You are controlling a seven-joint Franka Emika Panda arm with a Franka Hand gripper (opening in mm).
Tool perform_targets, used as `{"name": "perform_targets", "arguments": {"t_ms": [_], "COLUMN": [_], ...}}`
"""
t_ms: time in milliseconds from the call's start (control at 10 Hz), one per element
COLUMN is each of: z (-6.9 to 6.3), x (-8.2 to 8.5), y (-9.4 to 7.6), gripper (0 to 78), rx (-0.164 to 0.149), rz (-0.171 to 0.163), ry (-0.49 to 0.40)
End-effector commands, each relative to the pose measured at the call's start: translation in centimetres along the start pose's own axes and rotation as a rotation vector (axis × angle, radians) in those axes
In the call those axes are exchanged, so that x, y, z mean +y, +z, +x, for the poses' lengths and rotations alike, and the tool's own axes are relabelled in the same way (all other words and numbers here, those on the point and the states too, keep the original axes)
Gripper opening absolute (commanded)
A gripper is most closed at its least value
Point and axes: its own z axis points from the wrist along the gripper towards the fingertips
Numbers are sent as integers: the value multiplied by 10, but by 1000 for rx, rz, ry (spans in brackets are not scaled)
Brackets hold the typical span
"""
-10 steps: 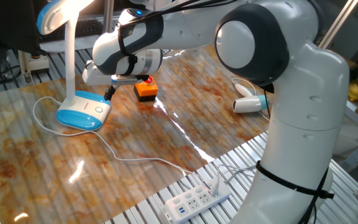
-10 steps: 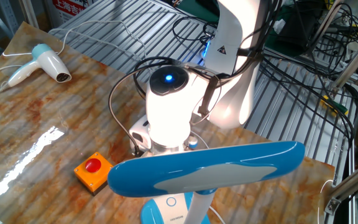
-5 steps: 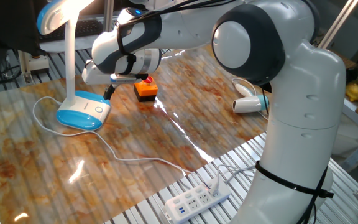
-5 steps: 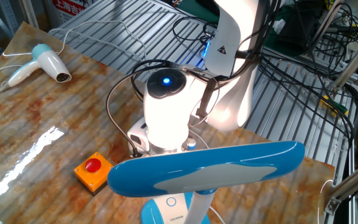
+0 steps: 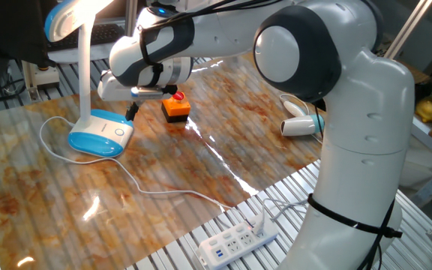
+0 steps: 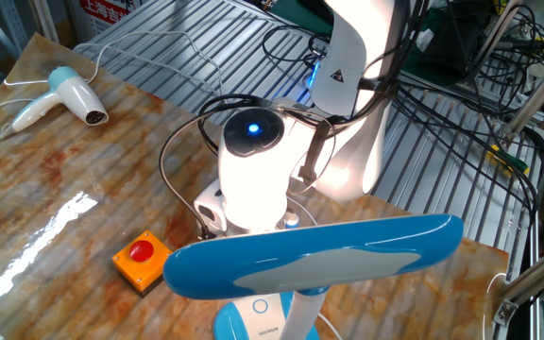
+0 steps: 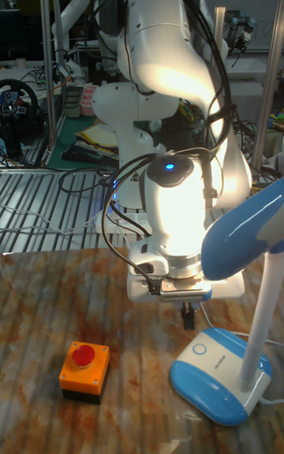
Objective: Turn off the desk lamp by pressing the button
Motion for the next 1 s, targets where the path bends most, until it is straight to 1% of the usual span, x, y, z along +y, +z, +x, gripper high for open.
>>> {"name": "perform_targets", "arguments": {"t_ms": [100, 600, 1000], "z": [1, -3, -6], "x": [-1, 2, 3], "y": [-6, 5, 9], "gripper": [0, 0, 0], "rx": [-10, -18, -26], "rz": [2, -4, -6], "ry": [-28, -34, -30]}}
